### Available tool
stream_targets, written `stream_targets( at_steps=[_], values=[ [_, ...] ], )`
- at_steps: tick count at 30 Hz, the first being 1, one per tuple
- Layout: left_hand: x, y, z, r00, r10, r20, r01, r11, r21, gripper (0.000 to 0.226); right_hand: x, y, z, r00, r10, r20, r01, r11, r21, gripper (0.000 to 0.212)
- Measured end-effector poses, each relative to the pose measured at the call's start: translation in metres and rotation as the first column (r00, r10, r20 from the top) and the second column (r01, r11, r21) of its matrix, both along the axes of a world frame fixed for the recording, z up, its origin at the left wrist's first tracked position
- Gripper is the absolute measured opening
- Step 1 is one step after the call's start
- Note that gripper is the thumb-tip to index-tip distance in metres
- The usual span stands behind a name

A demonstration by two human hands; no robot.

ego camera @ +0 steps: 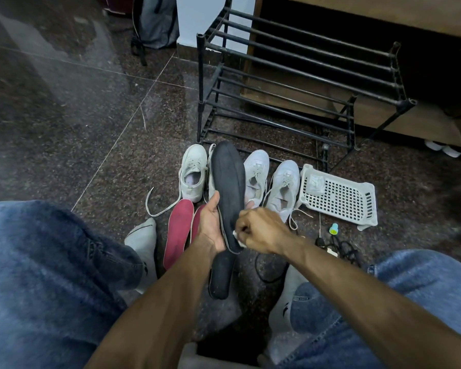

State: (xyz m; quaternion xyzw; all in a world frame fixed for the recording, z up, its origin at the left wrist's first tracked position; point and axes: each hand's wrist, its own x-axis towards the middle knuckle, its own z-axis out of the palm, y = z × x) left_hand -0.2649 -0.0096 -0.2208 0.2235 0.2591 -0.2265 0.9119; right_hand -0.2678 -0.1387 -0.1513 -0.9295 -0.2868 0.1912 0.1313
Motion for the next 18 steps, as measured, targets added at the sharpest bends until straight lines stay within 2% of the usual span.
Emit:
stream_targets(
  at_steps=[2,4,7,9,11,14,16,18],
  values=[
    [0.001,0.002,-0.001,1.0,0.024,0.007,-0.024,0.999,-0.024,0.067,-0.011,-0.004,-0.002,0.996,0.08,-0.048,-0.079,0.997,0.02,0.018],
    [0.001,0.002,0.0,1.0,0.022,0.008,-0.022,0.999,-0.042,0.067,-0.011,-0.01,-0.005,0.994,0.093,-0.059,-0.091,0.995,0.038,0.016],
    [0.004,0.005,0.003,1.0,0.016,0.005,-0.015,0.998,-0.061,0.067,0.005,-0.022,-0.006,0.994,0.027,-0.108,-0.028,1.0,-0.009,0.012],
    [0.008,0.008,0.007,1.0,0.0,-0.004,0.0,1.0,-0.01,0.066,0.018,-0.029,-0.01,0.985,-0.103,-0.136,0.1,0.995,-0.028,0.011],
    [0.012,0.009,0.009,0.999,-0.034,-0.004,0.035,0.993,0.111,0.059,0.028,-0.034,-0.015,0.922,-0.298,-0.248,0.322,0.945,0.062,0.016],
    [0.009,0.009,0.001,0.989,-0.136,-0.053,0.145,0.89,0.432,0.036,0.033,-0.036,-0.024,0.719,-0.497,-0.486,0.642,0.743,0.191,0.017],
    [0.003,0.009,-0.013,0.979,-0.184,-0.084,0.196,0.764,0.614,0.024,0.032,-0.035,-0.034,0.619,-0.555,-0.555,0.743,0.643,0.186,0.01],
    [-0.007,0.009,-0.03,0.956,-0.253,-0.15,0.285,0.677,0.678,0.022,0.026,-0.033,-0.046,0.566,-0.591,-0.575,0.776,0.618,0.127,0.004]
  ],
)
